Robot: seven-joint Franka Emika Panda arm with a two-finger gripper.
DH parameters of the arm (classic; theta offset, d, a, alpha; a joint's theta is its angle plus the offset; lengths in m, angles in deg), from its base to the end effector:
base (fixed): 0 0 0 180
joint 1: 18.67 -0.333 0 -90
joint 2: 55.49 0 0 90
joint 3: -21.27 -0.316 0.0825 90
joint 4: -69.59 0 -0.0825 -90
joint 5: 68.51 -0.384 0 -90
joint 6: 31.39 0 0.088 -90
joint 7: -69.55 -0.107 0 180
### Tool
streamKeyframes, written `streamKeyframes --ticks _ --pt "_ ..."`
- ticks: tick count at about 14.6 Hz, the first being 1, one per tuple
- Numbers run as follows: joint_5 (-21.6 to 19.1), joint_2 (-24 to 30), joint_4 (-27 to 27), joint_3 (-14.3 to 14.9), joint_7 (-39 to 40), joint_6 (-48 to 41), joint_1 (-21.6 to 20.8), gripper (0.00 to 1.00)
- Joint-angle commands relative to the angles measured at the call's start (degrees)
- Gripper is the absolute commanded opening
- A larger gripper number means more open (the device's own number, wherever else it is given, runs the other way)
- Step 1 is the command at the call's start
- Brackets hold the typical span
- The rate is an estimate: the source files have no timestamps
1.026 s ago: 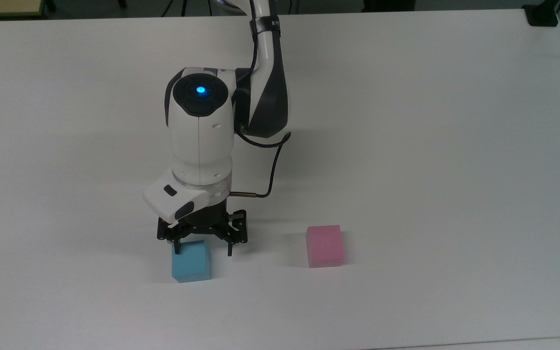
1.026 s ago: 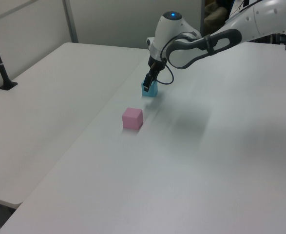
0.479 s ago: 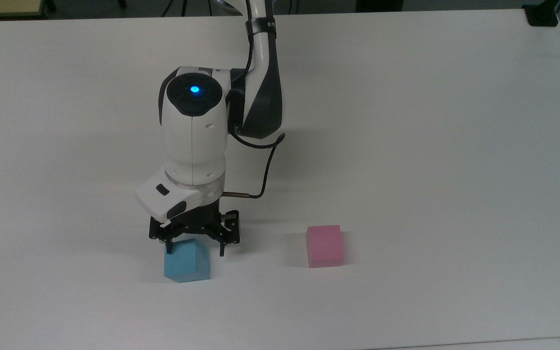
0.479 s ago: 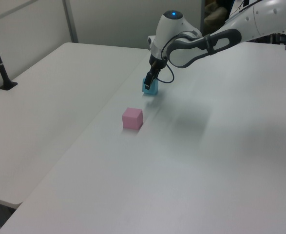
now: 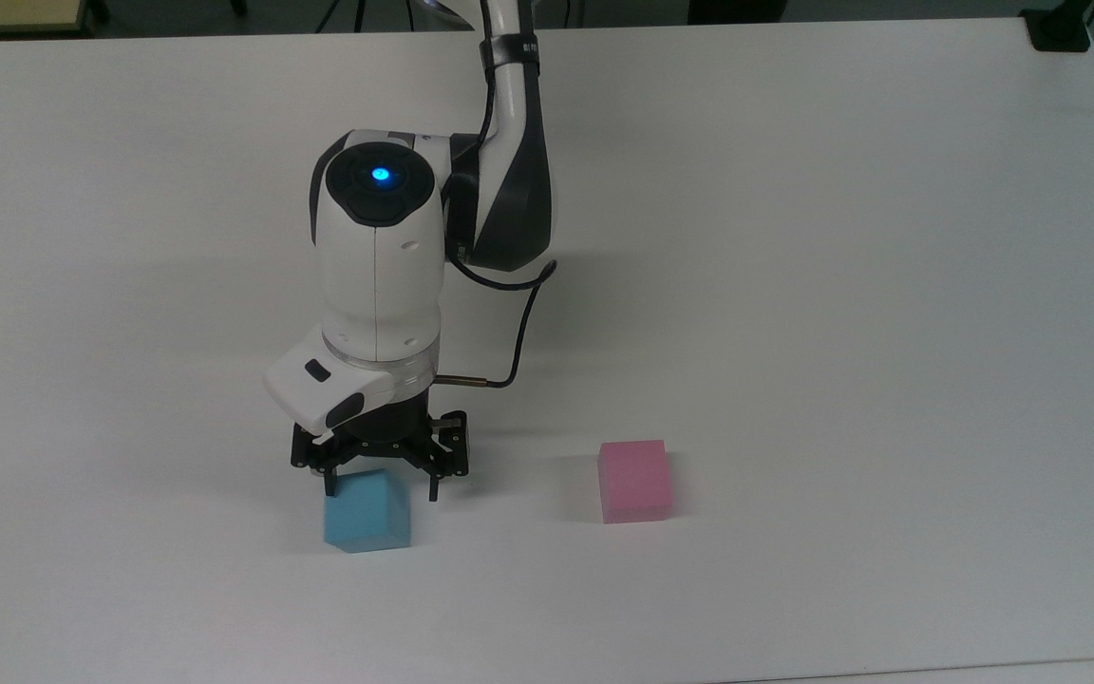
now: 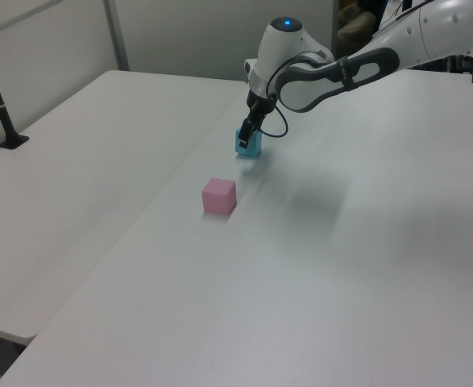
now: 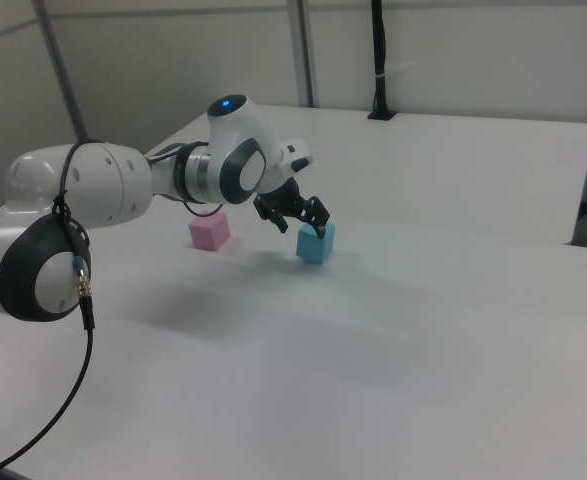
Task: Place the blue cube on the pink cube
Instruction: 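Close the gripper around the blue cube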
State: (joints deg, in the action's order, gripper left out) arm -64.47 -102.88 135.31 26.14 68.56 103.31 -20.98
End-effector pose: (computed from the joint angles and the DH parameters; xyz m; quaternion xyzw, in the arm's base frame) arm 0.7951 -0.0140 0.3458 0.9804 0.0086 0.1874 0.0599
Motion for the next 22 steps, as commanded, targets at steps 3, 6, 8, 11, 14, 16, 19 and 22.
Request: streamKeyframes --ticks 3,6,8,11,14,16,19,22 --pt "0.8 -0.4 -1.0 1.3 -0.1 0.4 -0.9 1.00" --pt "0.9 -0.6 -1.0 1.5 0.2 0.9 -0.9 1.00" --pt "0.9 -0.8 -1.0 1.6 0.4 1.0 -0.7 1.00" --pt "0.9 -1.0 -1.0 2.4 1.0 1.1 -0.7 1.00" --pt "0.9 -2.8 -0.9 2.4 -0.4 4.6 -0.9 1.00" --pt "0.9 -3.1 -0.9 2.3 -1.3 4.8 -0.9 0.95" --pt "0.9 -3.4 -0.9 2.2 -1.7 4.8 -1.1 0.75" --pt "0.8 -2.7 -0.9 2.4 -1.7 4.7 -1.9 0.60"
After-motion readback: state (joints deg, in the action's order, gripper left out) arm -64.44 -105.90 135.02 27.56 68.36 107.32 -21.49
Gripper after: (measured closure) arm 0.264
